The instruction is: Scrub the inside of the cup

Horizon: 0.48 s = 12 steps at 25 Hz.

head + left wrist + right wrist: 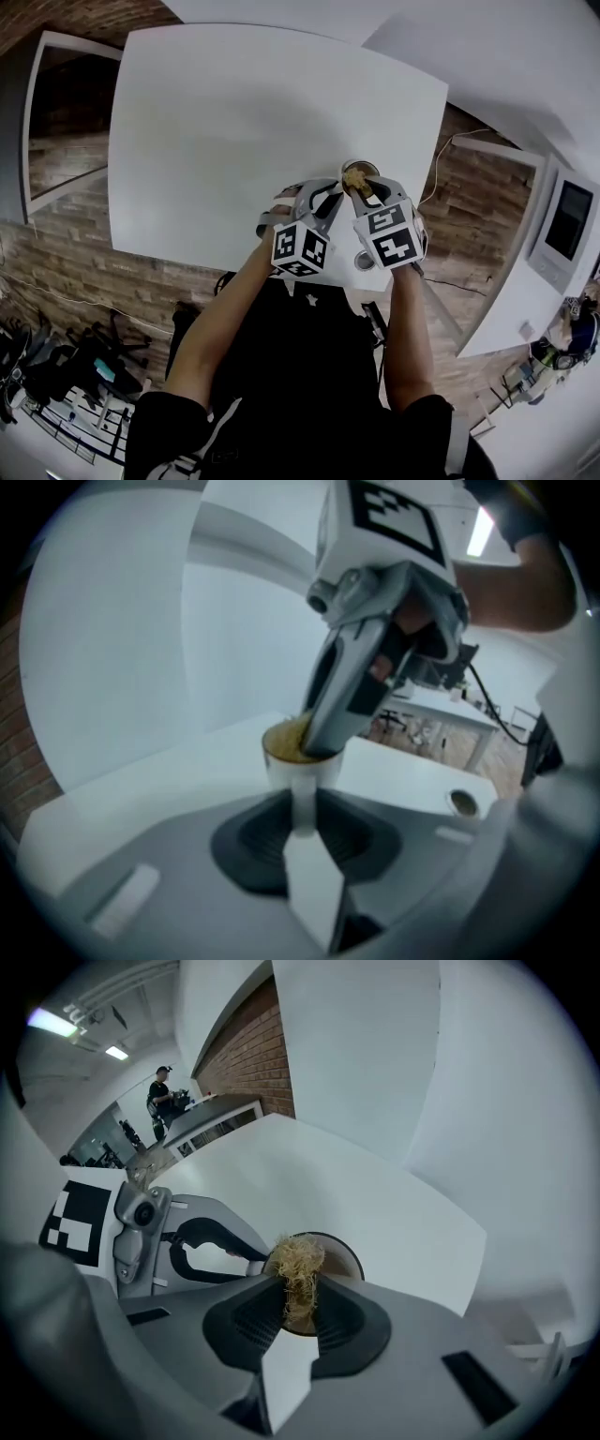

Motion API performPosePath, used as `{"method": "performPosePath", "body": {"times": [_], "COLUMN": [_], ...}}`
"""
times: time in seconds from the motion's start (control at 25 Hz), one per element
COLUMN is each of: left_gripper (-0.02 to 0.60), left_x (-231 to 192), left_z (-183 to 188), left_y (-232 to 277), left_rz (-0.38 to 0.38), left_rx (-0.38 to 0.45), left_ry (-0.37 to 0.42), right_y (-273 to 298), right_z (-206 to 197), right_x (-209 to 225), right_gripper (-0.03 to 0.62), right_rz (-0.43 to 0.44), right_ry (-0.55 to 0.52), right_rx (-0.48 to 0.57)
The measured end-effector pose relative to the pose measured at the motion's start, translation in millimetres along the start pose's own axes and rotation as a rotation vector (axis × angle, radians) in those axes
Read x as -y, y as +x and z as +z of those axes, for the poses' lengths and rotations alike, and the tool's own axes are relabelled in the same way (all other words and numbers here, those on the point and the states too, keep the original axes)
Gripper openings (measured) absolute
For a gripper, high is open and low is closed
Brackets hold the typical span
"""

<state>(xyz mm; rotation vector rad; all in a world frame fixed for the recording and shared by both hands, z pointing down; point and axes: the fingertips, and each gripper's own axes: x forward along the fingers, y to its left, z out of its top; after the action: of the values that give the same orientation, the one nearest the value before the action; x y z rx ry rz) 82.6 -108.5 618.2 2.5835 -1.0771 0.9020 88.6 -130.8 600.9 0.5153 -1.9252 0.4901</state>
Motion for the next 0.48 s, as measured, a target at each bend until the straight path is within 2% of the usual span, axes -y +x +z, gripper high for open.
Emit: {"method": "performPosePath", "body": {"times": [0.2,0.48], "left_gripper": [0.075,0.080], "left_x": [-2,-1], "left_z": [0,1], "left_y": [-2,-1], "left_rz": [0.002,0.017], "left_rx": [-0.001,-0.019], "left_ry": [0.035,0.091], "right_y": [11,25], "right_z": [4,4], "right_x": [5,8], "right_gripper": [0.055,0.054], "right_rz": [0.027,-0.093], "right_ry": [0.020,-0.127], "right_rx": [-0.100,-0.239]}}
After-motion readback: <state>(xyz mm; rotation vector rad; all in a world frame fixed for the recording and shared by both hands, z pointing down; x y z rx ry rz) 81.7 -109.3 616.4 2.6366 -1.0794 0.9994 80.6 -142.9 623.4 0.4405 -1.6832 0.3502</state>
